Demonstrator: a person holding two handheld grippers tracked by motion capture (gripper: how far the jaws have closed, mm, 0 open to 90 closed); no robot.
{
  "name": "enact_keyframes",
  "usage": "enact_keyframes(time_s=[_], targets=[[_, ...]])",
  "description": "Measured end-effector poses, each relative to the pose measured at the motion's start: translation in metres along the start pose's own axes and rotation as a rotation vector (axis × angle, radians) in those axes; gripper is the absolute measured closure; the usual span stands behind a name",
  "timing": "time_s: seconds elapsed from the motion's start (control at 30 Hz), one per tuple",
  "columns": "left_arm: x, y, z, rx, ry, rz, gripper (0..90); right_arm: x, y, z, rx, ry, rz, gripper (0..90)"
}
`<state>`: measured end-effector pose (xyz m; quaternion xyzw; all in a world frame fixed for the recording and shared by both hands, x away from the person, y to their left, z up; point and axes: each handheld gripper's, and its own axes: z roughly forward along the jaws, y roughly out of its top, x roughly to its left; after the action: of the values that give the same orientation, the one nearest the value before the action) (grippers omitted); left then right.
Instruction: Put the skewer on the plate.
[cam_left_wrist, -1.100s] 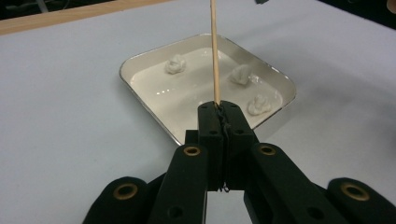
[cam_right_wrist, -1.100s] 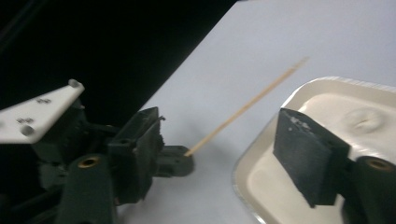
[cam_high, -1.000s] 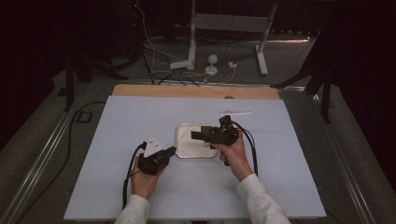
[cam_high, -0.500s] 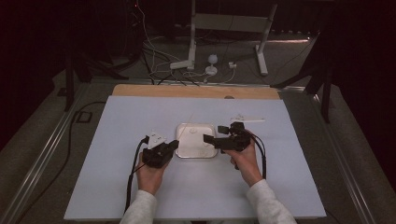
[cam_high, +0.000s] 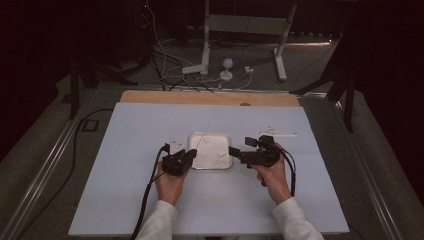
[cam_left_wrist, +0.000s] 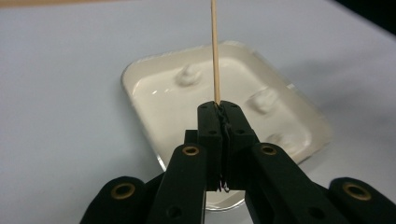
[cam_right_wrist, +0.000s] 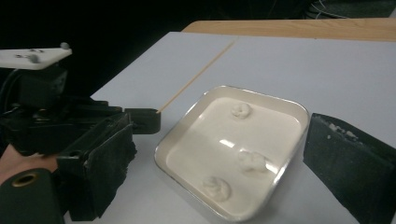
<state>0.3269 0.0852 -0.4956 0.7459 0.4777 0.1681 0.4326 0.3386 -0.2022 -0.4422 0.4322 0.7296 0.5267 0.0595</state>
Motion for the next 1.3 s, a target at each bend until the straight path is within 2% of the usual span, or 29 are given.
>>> enact_keyframes(time_s=[0.37,0.4,0.5,0.6,0.67,0.73,0.83,0.97,1.03,1.17,1.3], targets=[[-0.001,-0.008,0.024,0.059,-0.017,-0.014,86.6,-0.006,-0.008,-0.014,0.006,-0.029,-0.014,8.5],[-0.001,-0.008,0.026,0.061,-0.025,-0.012,83.4,-0.006,-0.009,-0.015,0.008,-0.031,-0.013,8.5],[-0.002,-0.010,0.029,0.044,-0.050,-0.004,66.1,-0.007,-0.011,-0.016,0.016,-0.034,-0.018,8.5],[0.001,-0.008,0.026,0.016,-0.084,-0.013,54.2,-0.006,-0.014,-0.018,0.024,-0.044,-0.032,8.4],[0.003,-0.005,0.020,-0.009,-0.102,-0.017,46.2,-0.006,-0.017,-0.019,0.032,-0.054,-0.047,7.9],[0.007,-0.002,0.012,-0.033,-0.133,-0.030,42.3,-0.006,-0.019,-0.021,0.037,-0.064,-0.058,7.4],[0.016,0.002,-0.003,-0.068,-0.152,-0.049,29.2,-0.007,-0.021,-0.025,0.032,-0.076,-0.069,6.1],[0.027,0.006,-0.032,-0.150,-0.163,-0.058,18.5,-0.009,-0.023,-0.030,0.022,-0.082,-0.076,4.6],[0.033,0.007,-0.049,-0.194,-0.170,-0.051,15.9,-0.009,-0.025,-0.034,0.017,-0.091,-0.081,4.3],[0.045,0.003,-0.079,-0.245,-0.157,-0.027,8.0,-0.013,-0.031,-0.047,-0.010,-0.121,-0.104,3.9],[0.057,-0.006,-0.101,-0.264,-0.109,-0.003,1.9,-0.020,-0.038,-0.061,-0.029,-0.151,-0.117,2.9]])
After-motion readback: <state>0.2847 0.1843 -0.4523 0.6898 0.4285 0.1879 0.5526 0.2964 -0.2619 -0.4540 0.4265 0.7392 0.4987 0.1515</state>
